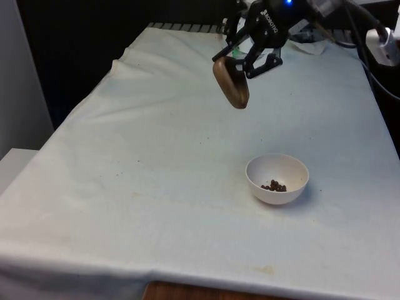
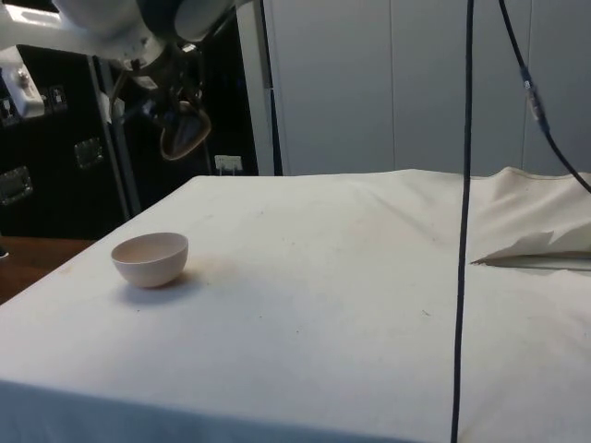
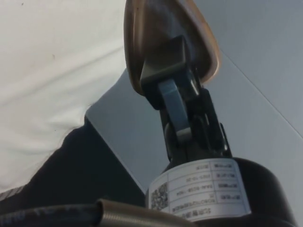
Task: Pour the coffee beans from the cup into the bowl.
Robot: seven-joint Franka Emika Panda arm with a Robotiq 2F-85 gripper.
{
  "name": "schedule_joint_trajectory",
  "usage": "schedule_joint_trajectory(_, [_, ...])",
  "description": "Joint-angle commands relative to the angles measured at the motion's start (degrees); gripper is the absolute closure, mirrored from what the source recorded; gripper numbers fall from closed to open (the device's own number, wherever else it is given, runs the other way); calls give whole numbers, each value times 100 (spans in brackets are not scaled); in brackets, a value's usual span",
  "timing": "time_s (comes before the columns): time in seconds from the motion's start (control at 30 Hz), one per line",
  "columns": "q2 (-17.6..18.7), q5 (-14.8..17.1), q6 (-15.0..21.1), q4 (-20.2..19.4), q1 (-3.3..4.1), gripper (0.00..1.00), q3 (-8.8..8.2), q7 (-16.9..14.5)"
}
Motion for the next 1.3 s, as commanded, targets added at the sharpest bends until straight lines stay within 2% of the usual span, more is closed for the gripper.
schedule_joint_trajectory(0.0, [-52, 74, 149, -63, -80, 99, 34, -40])
schedule_joint_trajectory(0.13, [-80, 252, 286, -74, -80, 99, -74, -86])
schedule_joint_trajectory(0.17, [-29, 189, 143, -11, -6, 99, -109, -52])
schedule_joint_trajectory(0.2, [-86, 286, 309, -80, -80, 99, -97, -97])
schedule_joint_trajectory(0.47, [-132, 613, 470, -120, -69, 99, -223, -97])
schedule_joint_trajectory(0.5, [-86, 556, 350, -63, -6, 99, -258, -86])
schedule_joint_trajectory(0.53, [-132, 647, 487, -126, -69, 99, -229, -92])
schedule_joint_trajectory(0.73, [-160, 882, 607, -160, -74, 99, -298, -92])
schedule_joint_trajectory(0.77, [-103, 831, 464, -80, -11, 99, -332, -86])
schedule_joint_trajectory(0.8, [-166, 911, 625, -172, -80, 99, -304, -97])
schedule_joint_trajectory(0.83, [-172, 963, 659, -183, -86, 99, -321, -103])
schedule_joint_trajectory(0.97, [-201, 1083, 768, -235, -86, 99, -372, -138])
schedule_joint_trajectory(1.0, [-138, 1037, 630, -155, -17, 99, -430, -103])
schedule_joint_trajectory(1.03, [-212, 1117, 802, -252, -92, 99, -390, -155])
schedule_joint_trajectory(1.13, [-252, 1209, 900, -309, -97, 99, -441, -218])
schedule_joint_trajectory(1.23, [-321, 1324, 1043, -407, -86, 99, -527, -321])
schedule_joint_trajectory(1.27, [-258, 1272, 894, -321, -23, 99, -561, -269])
